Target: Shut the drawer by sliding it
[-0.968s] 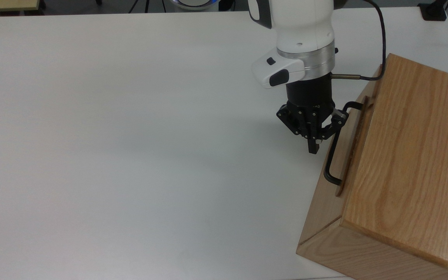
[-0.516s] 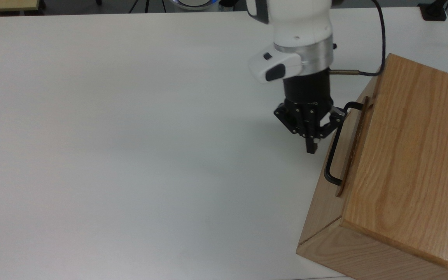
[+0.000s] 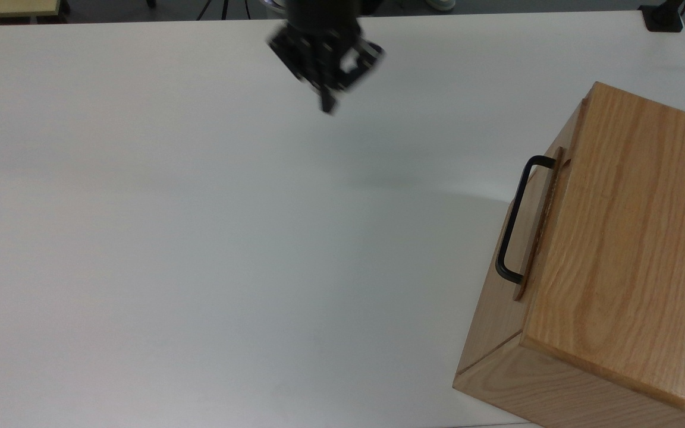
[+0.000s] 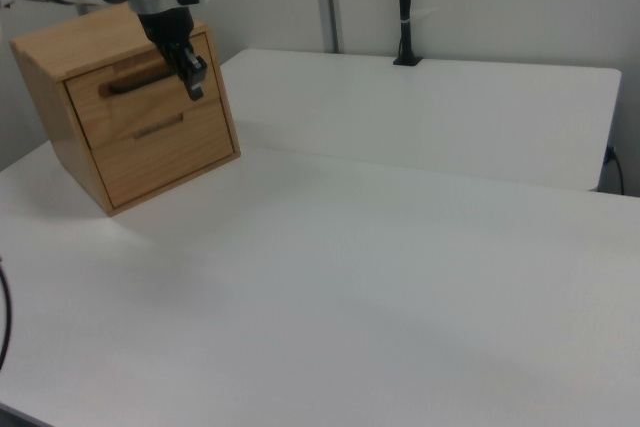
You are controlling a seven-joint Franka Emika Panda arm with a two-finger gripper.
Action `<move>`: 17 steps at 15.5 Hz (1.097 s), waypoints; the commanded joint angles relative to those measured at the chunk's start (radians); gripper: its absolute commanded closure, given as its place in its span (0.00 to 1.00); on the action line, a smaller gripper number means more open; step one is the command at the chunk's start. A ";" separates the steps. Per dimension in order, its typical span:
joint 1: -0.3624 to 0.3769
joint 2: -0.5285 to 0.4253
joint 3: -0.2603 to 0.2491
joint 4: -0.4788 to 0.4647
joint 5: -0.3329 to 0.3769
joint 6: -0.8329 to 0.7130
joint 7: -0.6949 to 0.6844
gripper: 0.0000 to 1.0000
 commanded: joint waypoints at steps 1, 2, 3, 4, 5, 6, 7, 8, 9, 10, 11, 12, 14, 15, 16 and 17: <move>-0.063 -0.186 -0.038 -0.194 0.003 -0.075 -0.137 1.00; -0.060 -0.216 -0.063 -0.224 0.003 -0.084 -0.171 1.00; -0.057 -0.248 -0.080 -0.256 0.003 -0.085 -0.211 1.00; -0.057 -0.279 -0.089 -0.286 0.003 -0.082 -0.260 0.99; -0.060 -0.295 -0.089 -0.300 0.003 -0.084 -0.319 0.96; -0.065 -0.296 -0.089 -0.302 0.002 -0.084 -0.387 0.90; -0.067 -0.293 -0.089 -0.301 0.002 -0.082 -0.450 0.85; -0.070 -0.290 -0.089 -0.299 0.002 -0.081 -0.500 0.78; -0.070 -0.289 -0.089 -0.299 -0.001 -0.081 -0.533 0.53; -0.071 -0.287 -0.089 -0.299 -0.001 -0.082 -0.541 0.18; -0.073 -0.286 -0.087 -0.297 -0.003 -0.079 -0.542 0.00; -0.073 -0.280 -0.084 -0.296 -0.006 -0.079 -0.542 0.00; -0.071 -0.275 -0.083 -0.297 -0.008 -0.079 -0.542 0.00; -0.071 -0.270 -0.083 -0.296 -0.008 -0.079 -0.542 0.00; -0.071 -0.269 -0.083 -0.296 -0.006 -0.078 -0.536 0.00; -0.071 -0.267 -0.083 -0.294 -0.005 -0.075 -0.532 0.00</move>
